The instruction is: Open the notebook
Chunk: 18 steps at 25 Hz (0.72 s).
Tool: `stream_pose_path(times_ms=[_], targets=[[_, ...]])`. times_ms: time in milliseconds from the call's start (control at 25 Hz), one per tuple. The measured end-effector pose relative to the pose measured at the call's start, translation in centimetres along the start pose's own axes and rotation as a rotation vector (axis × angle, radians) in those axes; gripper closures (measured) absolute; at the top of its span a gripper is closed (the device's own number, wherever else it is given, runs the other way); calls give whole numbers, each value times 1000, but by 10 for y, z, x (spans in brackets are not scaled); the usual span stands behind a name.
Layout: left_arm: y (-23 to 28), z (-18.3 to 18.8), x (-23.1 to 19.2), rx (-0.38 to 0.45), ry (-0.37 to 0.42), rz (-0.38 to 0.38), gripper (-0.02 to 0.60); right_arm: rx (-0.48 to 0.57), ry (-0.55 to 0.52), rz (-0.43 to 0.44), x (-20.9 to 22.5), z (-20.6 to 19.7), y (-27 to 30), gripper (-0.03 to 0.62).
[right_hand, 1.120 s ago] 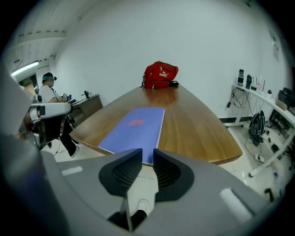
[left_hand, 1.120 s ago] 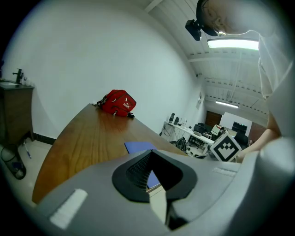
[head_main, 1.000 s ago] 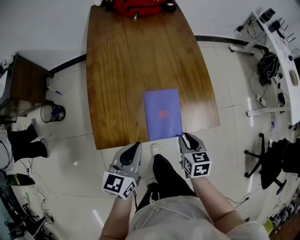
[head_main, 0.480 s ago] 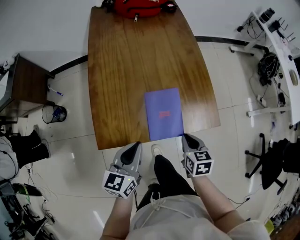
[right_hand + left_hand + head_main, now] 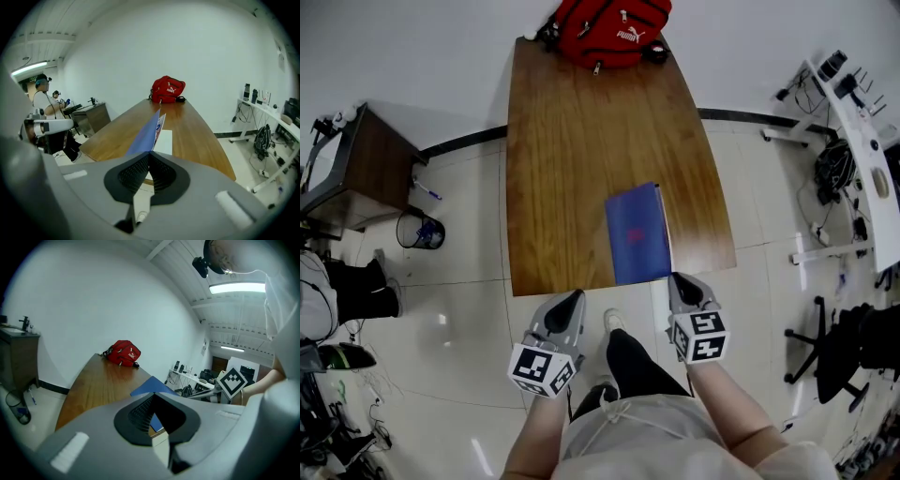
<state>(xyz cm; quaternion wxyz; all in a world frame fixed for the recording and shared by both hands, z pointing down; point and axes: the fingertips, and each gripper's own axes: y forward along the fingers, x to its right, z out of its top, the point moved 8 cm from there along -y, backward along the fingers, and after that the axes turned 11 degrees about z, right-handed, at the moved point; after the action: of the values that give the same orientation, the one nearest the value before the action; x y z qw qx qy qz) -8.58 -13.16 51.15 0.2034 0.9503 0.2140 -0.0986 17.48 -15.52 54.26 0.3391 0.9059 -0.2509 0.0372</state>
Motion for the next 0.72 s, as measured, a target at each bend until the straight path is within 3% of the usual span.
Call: stream_pose_path(times_ms=[400,720], targets=[[-53,24,-12,80,6,98,577,34,-206,168,-82,43,8,586],[-86,20,-37,98,-8,233,577,1,-271,320,-138,49,46,586]])
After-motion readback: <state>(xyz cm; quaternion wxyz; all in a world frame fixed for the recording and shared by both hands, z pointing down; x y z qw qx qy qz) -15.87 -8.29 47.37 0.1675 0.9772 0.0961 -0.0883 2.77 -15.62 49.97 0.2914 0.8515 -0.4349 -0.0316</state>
